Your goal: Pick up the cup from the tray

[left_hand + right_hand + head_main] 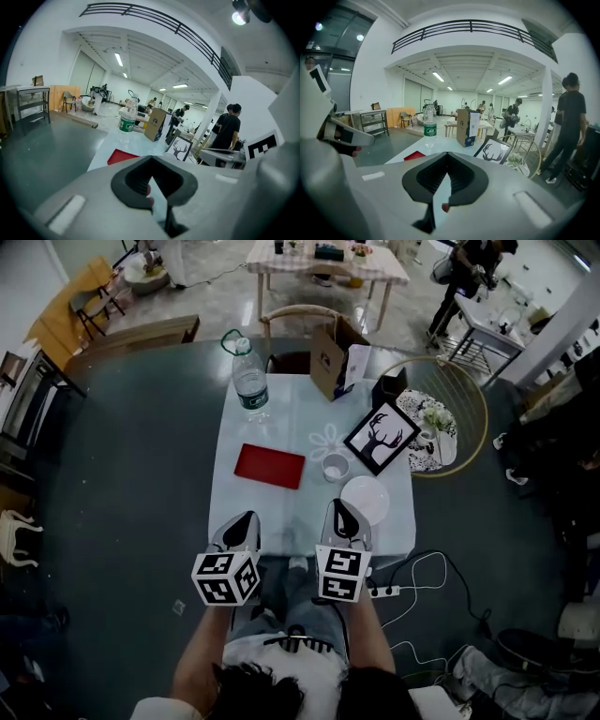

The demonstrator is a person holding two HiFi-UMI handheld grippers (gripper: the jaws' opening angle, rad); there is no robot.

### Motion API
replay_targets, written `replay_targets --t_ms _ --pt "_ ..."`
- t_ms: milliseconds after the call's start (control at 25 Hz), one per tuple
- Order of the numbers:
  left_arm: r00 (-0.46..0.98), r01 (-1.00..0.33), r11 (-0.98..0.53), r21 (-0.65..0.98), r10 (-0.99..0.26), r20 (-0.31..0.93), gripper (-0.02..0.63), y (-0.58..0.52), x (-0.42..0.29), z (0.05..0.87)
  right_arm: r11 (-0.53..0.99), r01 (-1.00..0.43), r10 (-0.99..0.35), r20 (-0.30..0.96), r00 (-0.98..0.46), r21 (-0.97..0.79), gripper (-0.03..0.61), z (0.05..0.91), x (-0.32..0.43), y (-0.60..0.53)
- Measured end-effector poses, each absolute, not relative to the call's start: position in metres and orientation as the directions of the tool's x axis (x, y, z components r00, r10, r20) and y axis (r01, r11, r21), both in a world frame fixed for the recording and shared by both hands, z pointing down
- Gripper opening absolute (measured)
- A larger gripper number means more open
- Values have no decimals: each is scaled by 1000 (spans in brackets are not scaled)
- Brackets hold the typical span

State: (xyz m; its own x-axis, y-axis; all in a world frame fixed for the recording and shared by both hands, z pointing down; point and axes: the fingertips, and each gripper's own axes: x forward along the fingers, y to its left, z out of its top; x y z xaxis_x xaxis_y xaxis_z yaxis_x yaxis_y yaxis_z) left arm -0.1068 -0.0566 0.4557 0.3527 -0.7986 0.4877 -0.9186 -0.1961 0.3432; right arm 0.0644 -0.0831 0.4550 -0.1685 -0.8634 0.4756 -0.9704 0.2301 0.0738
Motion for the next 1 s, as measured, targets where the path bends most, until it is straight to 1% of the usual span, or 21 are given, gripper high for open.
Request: replay_targets --t_ms 200,480,1000 --pt "343 -920 -193 340 -816 465 0 -26 -123 447 210 -973 -866 481 -138 99 25 450 52 -55" --pt "354 -920 -224 322 -826 439 0 14 -131 435 200 -975 -875 464 -135 93 25 438 41 -14" --pt "389 -913 -278 300 -817 427 0 39 -124 427 217 -972 -882 446 -153 95 25 427 28 26"
